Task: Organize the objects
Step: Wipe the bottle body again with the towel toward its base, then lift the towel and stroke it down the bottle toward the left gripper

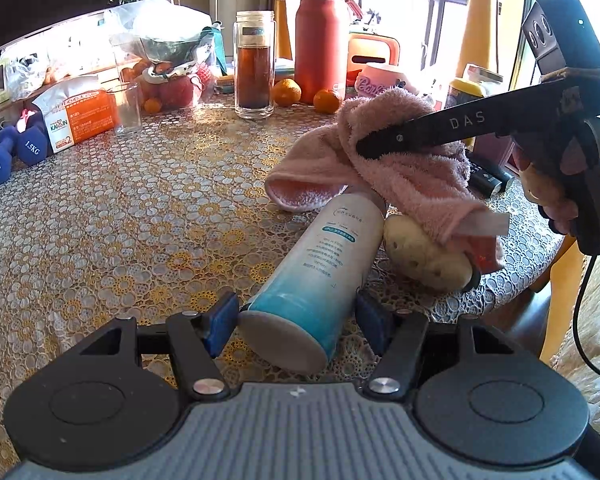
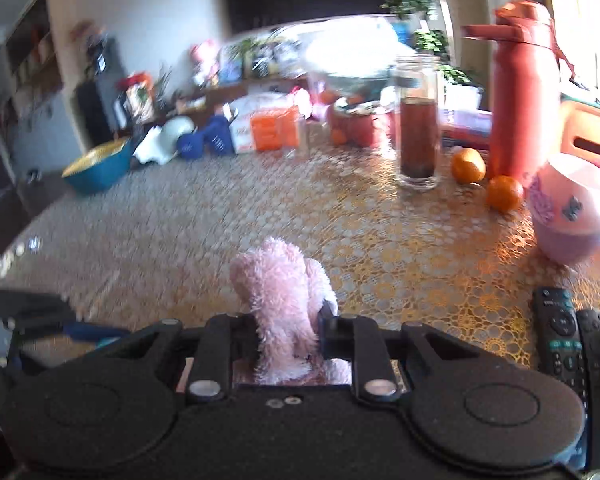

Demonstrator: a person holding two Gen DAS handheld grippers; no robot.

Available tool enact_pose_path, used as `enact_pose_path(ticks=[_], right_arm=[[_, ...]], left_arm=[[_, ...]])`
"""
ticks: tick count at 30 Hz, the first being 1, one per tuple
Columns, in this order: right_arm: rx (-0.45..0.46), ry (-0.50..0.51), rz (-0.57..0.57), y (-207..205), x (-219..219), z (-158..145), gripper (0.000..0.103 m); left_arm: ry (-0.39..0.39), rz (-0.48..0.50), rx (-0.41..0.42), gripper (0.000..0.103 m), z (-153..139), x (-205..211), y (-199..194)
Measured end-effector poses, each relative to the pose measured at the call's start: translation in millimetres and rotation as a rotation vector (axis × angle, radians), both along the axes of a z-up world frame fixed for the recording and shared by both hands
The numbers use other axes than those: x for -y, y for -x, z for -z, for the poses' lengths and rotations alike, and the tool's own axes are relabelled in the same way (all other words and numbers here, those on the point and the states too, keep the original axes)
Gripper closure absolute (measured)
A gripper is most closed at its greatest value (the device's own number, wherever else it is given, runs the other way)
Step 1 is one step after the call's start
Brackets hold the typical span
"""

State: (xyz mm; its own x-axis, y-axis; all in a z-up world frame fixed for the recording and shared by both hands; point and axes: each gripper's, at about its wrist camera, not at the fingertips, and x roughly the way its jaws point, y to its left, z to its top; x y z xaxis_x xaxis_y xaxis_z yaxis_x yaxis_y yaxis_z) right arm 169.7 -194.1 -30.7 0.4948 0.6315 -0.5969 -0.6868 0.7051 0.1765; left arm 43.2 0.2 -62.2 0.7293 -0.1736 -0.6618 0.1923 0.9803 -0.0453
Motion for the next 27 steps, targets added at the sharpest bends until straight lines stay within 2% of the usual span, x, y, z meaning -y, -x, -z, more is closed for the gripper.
enact_pose_path(ticks=[2, 6, 15, 20, 22, 25, 27], right_arm=[[0.018, 0.030, 0.040, -6.1, 1.4, 1.3, 0.082], [-0.022, 0.019, 0.097, -21.0, 4.3, 10.3, 0.082], [-0.157, -0.030, 0.099, -25.9, 19.9, 32.0, 0.082], [-0.140, 0.032, 0.031, -9.6, 27.6, 30.8, 0.083], [-0.145, 0.053, -0.028, -1.1, 30.0, 27.5, 0.083], [-0.074, 0.139, -0.092, 16.1, 24.0, 16.2, 0.083], [-0.047, 0.111, -0.096, 21.2, 25.6, 3.2, 0.083]], left_arm=[[-0.001, 0.000, 0.001, 0.039, 0.1, -0.1, 0.0], [0.002, -0.002, 0.001, 0.039, 0.1, -0.5, 0.2], [-0.005, -0.008, 0.000, 0.039, 0.7, -0.4, 0.0], [-0.011, -0.009, -0.001, 0.039, 0.7, 0.6, -1.0], [-0.013, -0.009, -0.001, 0.039, 0.6, 0.5, -1.1], [-0.013, -0.008, 0.001, 0.039, 0.3, 0.0, -1.6], [-0.013, -0.008, 0.000, 0.039, 0.3, -0.1, -1.3]])
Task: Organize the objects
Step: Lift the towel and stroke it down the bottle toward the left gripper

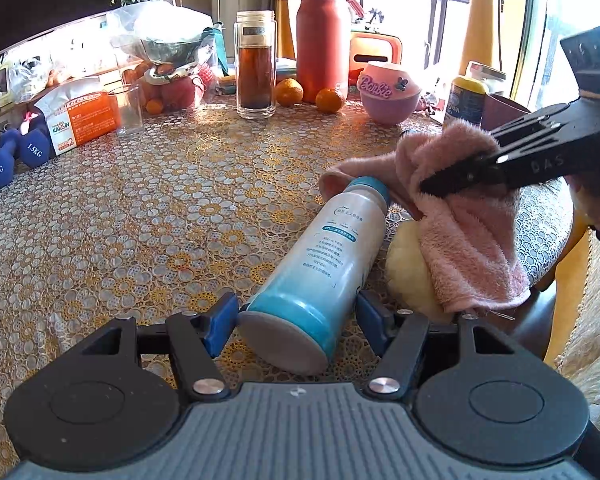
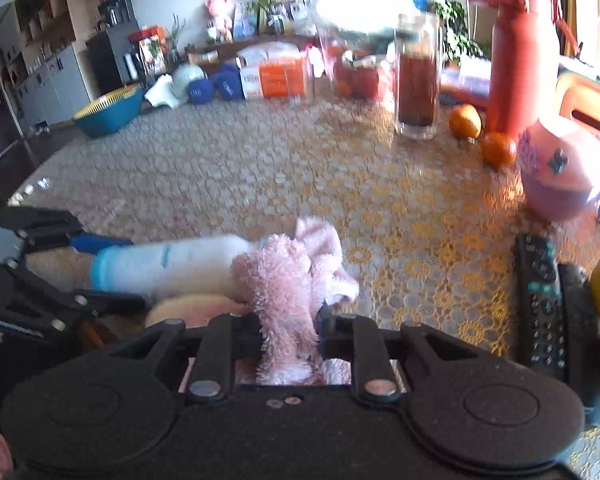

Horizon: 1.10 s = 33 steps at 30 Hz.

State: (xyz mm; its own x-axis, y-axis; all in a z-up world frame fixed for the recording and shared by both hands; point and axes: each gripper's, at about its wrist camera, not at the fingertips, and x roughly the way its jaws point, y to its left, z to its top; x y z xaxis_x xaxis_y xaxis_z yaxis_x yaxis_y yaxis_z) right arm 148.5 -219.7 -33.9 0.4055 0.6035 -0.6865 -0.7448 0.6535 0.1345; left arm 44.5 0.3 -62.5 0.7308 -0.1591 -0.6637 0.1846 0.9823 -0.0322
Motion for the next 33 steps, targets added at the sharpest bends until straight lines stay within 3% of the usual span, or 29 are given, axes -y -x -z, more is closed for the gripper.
enact_pose_path(ticks=[8, 20, 27, 33], right_arm=[[0.095, -0.122, -0.085, 16.9, -25.3, -42.4, 0.083], [0.035, -0.086, -0.275, 40.3, -92.0, -14.7, 0.083], [0.037, -0.065, -0.265, 35.4, -92.0, -2.4, 0.082], [0.054, -0.057, -0.166, 9.9, -77.0, 0.8, 0.081]], left_arm=[[-0.001, 0.001, 0.001, 0.039, -0.5, 0.2, -0.6], [0.000, 0.000, 0.001, 0.039, -0.7, 0.8, -0.7], [0.010, -0.003, 0.000, 0.039, -1.0, 0.7, -1.5], [0.012, -0.003, 0.001, 0.039, -0.9, 1.1, -1.0]])
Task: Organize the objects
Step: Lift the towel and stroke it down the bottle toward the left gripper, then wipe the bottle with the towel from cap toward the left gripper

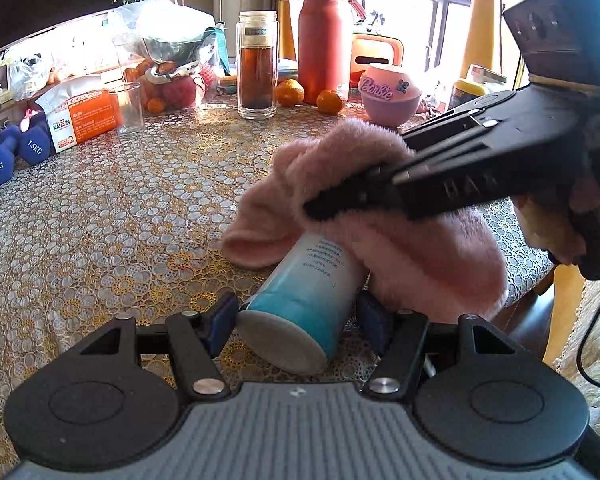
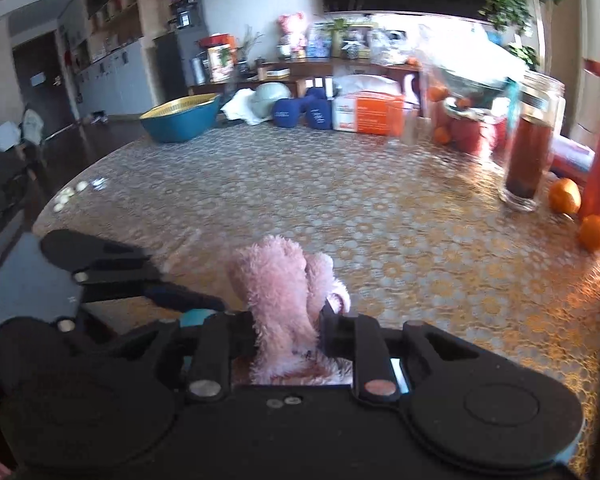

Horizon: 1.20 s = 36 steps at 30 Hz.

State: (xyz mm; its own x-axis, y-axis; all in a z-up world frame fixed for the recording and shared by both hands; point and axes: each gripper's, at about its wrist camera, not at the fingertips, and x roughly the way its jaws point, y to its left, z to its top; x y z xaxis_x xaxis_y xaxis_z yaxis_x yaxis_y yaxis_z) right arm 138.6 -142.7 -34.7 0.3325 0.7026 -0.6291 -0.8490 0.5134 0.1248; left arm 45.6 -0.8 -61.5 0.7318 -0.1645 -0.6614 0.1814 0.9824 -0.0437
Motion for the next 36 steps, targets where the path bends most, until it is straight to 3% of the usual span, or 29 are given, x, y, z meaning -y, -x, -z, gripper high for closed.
enact_pose_path(ticks=[5, 9, 12, 16, 20, 27, 36], right_arm=[[-0.004, -0.003, 0.109, -21.4, 17.2, 3.1, 0.080], [0.044, 0.047, 0.161, -28.0, 20.4, 5.8, 0.080], [0.028, 0.031, 0.164, -32.6, 23.9, 6.6, 0.079], [0.089, 0.058, 0.199, -30.8, 23.5, 1.7, 0.080], [0.023, 0.067, 0.277, -51.1, 37.7, 8.2, 0.082], [-0.139, -0.034, 0.307, -66.8, 58.3, 21.6, 0.081], [-0.130, 0.072, 0.237, -48.8, 67.2, 31.3, 0.083]], left_arm=[[-0.001, 0.001, 0.003, 0.039, 0.7, 0.3, 1.4], [0.003, -0.001, 0.000, 0.038, 0.6, 0.2, 0.6], [0.004, -0.001, -0.001, 0.038, 0.5, -0.1, 0.5], [-0.002, 0.001, -0.001, 0.038, 0.7, 0.6, 0.9], [0.001, 0.000, -0.002, 0.038, 0.5, 0.6, 0.9], [-0.001, 0.005, -0.010, 0.038, 1.2, 1.7, 0.6], [-0.005, -0.002, -0.022, 0.037, 2.6, 2.7, -2.6]])
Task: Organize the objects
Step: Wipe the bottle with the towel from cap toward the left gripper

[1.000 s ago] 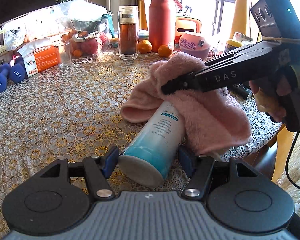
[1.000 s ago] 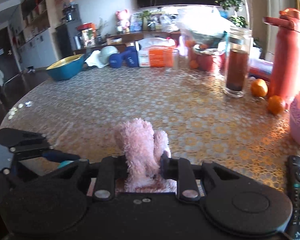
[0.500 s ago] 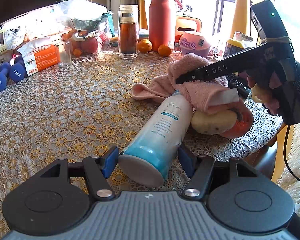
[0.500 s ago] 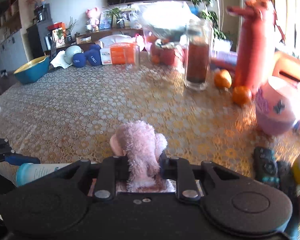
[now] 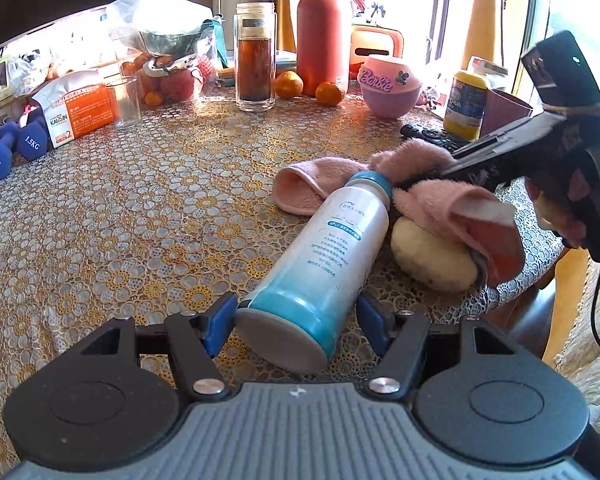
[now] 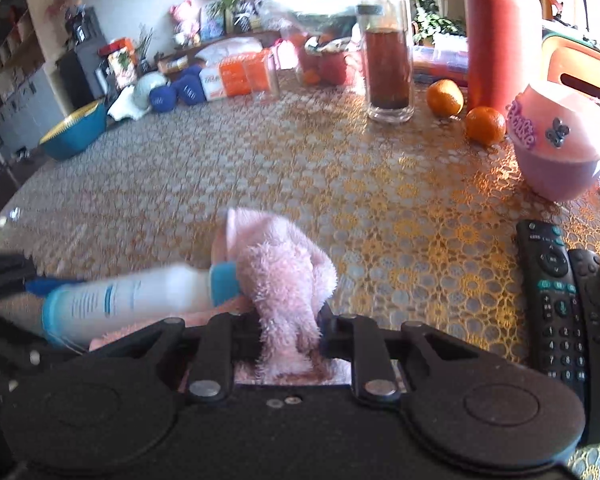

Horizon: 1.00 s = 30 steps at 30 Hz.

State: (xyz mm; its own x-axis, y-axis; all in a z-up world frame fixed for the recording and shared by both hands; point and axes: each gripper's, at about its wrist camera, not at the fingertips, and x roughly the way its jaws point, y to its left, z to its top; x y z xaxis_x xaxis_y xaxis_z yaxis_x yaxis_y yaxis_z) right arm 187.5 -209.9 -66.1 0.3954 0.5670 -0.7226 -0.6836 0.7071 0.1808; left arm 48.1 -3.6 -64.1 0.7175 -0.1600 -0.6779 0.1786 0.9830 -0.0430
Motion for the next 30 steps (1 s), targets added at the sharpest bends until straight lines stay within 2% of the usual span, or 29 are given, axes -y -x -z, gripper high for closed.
enact_pose_path(ticks=[4, 11, 17, 22, 26, 30], right_arm=[[0.023, 0.017, -0.056, 17.1, 4.0, -7.2, 0.083], [0.117, 0.037, -0.118, 44.7, 6.7, -33.2, 0.083], [0.200, -0.093, -0.073, 52.9, 13.7, -69.4, 0.083], [0.235, -0.190, -0.151, 63.3, -6.4, -90.7, 0.083], [0.226, -0.185, -0.273, 77.8, -42.3, -86.7, 0.083], [0.185, -0.143, -0.342, 83.9, -73.9, -64.4, 0.083]], left_arm=[[-0.001, 0.000, 0.000, 0.037, 0.0, 0.1, 0.2], [0.000, 0.000, 0.000, 0.037, 0.3, 0.3, 0.1], [0.003, -0.002, -0.001, 0.038, 0.2, 0.2, -0.2], [0.008, -0.004, -0.003, 0.038, 0.6, -0.5, -0.5], [0.009, -0.005, -0.003, 0.038, 0.4, -0.3, -0.7], [0.004, -0.004, -0.005, 0.038, 0.2, 0.4, -1.0]])
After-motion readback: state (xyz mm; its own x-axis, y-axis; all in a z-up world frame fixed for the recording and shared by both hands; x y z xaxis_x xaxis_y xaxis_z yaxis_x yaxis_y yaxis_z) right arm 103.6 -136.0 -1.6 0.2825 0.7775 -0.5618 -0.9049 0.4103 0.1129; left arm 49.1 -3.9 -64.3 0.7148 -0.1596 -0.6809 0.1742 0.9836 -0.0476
